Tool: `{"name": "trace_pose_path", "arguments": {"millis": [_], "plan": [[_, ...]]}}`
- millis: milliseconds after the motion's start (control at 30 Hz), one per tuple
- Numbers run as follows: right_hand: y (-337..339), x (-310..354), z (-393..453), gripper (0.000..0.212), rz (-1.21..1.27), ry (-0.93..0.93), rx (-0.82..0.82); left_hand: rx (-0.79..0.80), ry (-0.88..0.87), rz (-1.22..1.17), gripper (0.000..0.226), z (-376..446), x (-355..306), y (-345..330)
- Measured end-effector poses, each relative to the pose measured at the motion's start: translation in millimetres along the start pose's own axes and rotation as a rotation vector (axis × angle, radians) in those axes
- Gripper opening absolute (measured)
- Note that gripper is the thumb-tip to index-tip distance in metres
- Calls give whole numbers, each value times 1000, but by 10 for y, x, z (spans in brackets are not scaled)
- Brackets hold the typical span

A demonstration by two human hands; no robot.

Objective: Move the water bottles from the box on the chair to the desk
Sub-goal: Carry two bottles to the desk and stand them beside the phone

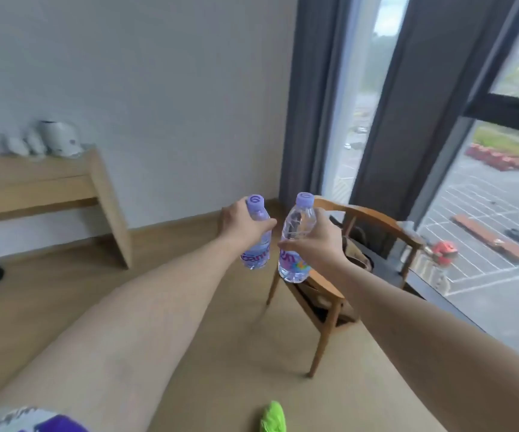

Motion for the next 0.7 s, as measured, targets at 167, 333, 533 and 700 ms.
{"name": "trace_pose_path", "arguments": {"millis": [167, 333, 533, 700], "plan": [[-1097, 480, 441, 68, 93, 68, 205, -207, 170, 11, 41, 419, 642, 834], [-2090, 969, 867, 77, 151, 156, 398, -371, 276, 5, 42, 884, 1131, 1567], [-3060, 1467, 1466, 74, 195, 272, 540, -530, 384, 45, 38, 1513, 1531, 2257], [-3825, 1803, 1800, 74, 208, 317, 641, -641, 454, 16, 37, 1840, 1849, 2748]]}}
Point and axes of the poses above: each hand's wrist, its own z-axis towards the middle knuckle, its own y-axis out of the back of the hand, x = y × z, the point moved 5 cm from there along z, towards the middle knuckle, and after that the axes turned 8 degrees about y, right-handed, at the moved point
